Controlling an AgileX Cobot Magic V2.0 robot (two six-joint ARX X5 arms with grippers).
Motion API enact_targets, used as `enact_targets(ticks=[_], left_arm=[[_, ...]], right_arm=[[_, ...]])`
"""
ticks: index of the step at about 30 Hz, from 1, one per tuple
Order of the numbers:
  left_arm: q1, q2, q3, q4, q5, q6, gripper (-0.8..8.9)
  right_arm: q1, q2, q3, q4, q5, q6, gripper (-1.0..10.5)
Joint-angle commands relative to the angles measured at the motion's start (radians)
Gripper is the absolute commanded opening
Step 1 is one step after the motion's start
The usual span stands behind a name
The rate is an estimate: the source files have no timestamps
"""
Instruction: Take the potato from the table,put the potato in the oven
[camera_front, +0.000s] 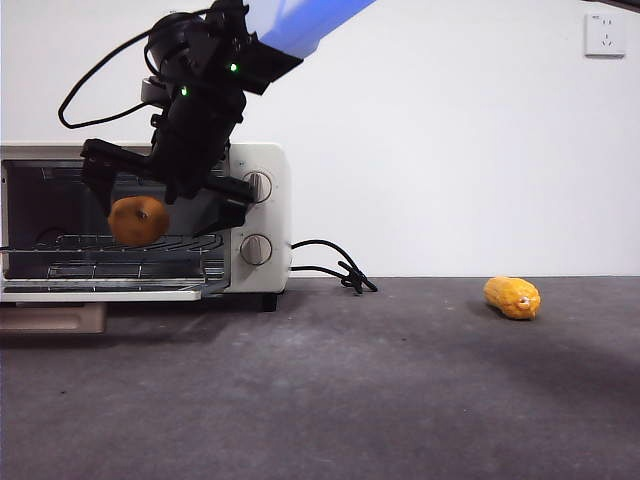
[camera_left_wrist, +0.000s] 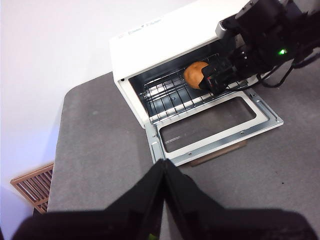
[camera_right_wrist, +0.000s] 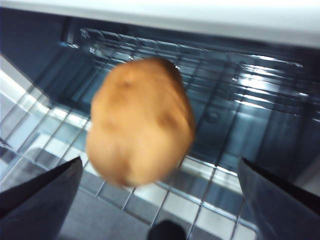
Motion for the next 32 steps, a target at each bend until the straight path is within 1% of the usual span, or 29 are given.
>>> enact_targets(ticks=[1, 3, 5, 7, 9, 10, 12, 13, 15, 16, 17, 18, 20, 22, 25, 27, 30, 32], left_arm=[[-0.005, -0.002, 0.000, 0.002, -0.002, -0.007, -0.06], [-0.005, -0.002, 0.000, 0.002, -0.002, -0.007, -0.06], [-0.005, -0.001, 0.000, 0.002, -0.003, -0.007, -0.06], [-0.005, 0.001, 0.000, 0.002, -0.003, -0.007, -0.06], [-0.005, 0.006, 0.000, 0.002, -0.003, -0.008, -0.06], [-0.005, 0.008, 0.000, 0.002, -0.002, -0.021, -0.06], [-0.005, 0.010, 0.000, 0.002, 0.003, -0.060, -0.06], [-0.006, 0.010, 0.000, 0.002, 0.019, -0.074, -0.07], [-0.014, 0.010, 0.000, 0.002, 0.032, -0.087, -0.07], [-0.023, 0.010, 0.000, 0.002, 0.031, -0.094, -0.07], [-0.031, 0.010, 0.000, 0.003, 0.031, -0.095, -0.07], [-0.038, 0.012, 0.000, 0.003, 0.031, -0.100, -0.08], [-0.059, 0.019, 0.000, 0.003, 0.031, -0.126, -0.08], [-0.080, 0.021, 0.000, 0.003, 0.022, -0.141, -0.08], [-0.116, 0.025, 0.000, 0.003, -0.018, -0.171, -0.09], [-0.143, 0.025, 0.000, 0.003, -0.037, -0.195, -0.09], [-0.191, 0.025, 0.000, 0.003, -0.041, -0.226, -0.09], [-0.228, 0.025, 0.000, 0.003, -0.074, -0.254, -0.09]], right_arm=[[0.006, 0.006, 0.055, -0.058, 0.004, 0.002, 6.3], [0.012, 0.005, 0.097, -0.126, -0.007, -0.006, 6.3], [0.013, 0.004, 0.168, -0.237, -0.044, -0.016, 6.3], [0.020, 0.004, 0.246, -0.377, -0.056, -0.033, 6.2], [0.032, 0.003, 0.316, -0.504, -0.056, -0.071, 5.7], [0.037, 0.003, 0.372, -0.598, -0.054, -0.104, 5.3], [0.047, 0.003, 0.465, -0.742, -0.036, -0.147, 4.8], [0.055, 0.003, 0.530, -0.834, -0.012, -0.163, 4.6], [0.070, 0.003, 0.629, -0.951, 0.031, -0.170, 4.3], [0.079, 0.002, 0.684, -0.956, 0.056, -0.172, 4.0], [0.090, -0.008, 0.720, -0.956, 0.051, -0.181, 3.8], [0.093, -0.020, 0.757, -0.956, 0.038, -0.186, 3.3], [0.107, -0.035, 0.844, -0.956, 0.018, -0.187, 1.3], [0.124, -0.095, 0.843, -0.956, 0.007, -0.198, -0.1], [0.146, -0.174, 0.843, -0.956, 0.006, -0.224, -0.1], [0.167, -0.231, 0.842, -0.956, 0.034, -0.224, -0.1], [0.201, -0.318, 0.839, -0.958, 0.130, -0.241, -0.1], [0.233, -0.375, 0.832, -0.958, 0.196, -0.262, -0.1]])
